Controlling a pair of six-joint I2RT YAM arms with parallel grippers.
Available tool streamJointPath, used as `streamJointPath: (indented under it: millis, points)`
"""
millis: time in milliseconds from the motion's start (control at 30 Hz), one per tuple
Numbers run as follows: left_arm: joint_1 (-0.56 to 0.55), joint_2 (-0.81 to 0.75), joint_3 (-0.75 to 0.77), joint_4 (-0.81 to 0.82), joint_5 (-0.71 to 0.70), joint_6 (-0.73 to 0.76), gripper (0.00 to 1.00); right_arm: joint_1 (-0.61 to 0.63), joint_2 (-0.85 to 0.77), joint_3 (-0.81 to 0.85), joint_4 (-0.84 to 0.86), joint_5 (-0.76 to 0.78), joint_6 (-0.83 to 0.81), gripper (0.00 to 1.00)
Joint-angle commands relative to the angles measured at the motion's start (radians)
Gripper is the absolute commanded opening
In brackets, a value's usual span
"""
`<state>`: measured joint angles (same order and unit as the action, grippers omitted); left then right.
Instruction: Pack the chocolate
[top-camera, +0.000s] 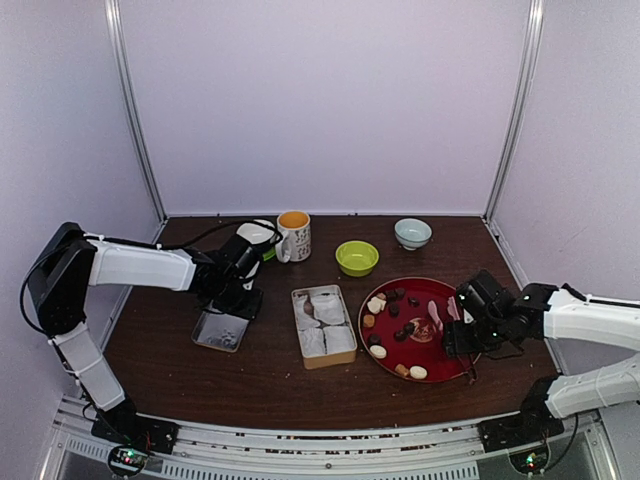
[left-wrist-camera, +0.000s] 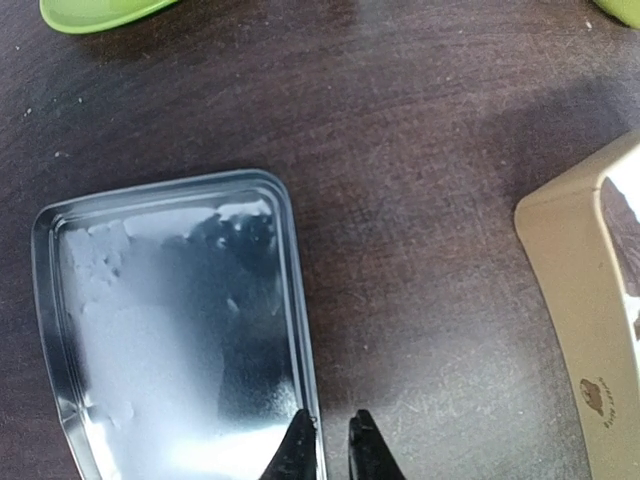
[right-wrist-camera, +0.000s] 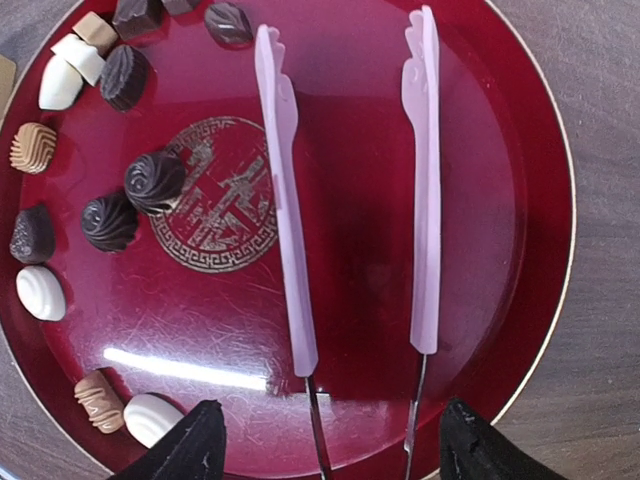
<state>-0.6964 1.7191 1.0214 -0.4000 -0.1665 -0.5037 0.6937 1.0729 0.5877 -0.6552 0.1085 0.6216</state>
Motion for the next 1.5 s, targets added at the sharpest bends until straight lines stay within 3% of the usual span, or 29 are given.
streamJointPath:
  millis: [0,667,933,1267,1367,1467]
  points:
    - [0.006,-0.075,-0.009,0.041,0.030,0.011,0.12,-0.005,0.035,-0.012,-0.013,0.020,0.029,0.73]
    - [0.006,-0.360,-0.005,0.062,0.138,0.065,0.12,-0.005,0.121,-0.044,0.058,0.019,0.048,0.42]
    - [0.006,-0.533,-0.052,0.147,0.175,0.082,0.17,-0.003,0.030,-0.028,0.045,0.035,0.028,0.28]
    - [0.006,-0.600,-0.107,0.238,0.161,0.125,0.18,-0.003,-0.069,0.039,-0.017,-0.016,-0.042,0.22]
    - [0.012,-0.606,-0.103,0.184,0.087,0.130,0.24,-0.003,-0.081,0.057,-0.021,-0.048,-0.069,0.23]
    - [0.061,-0.621,-0.145,0.201,0.131,0.119,0.33,-0.003,-0.066,0.075,-0.016,-0.082,-0.099,0.23]
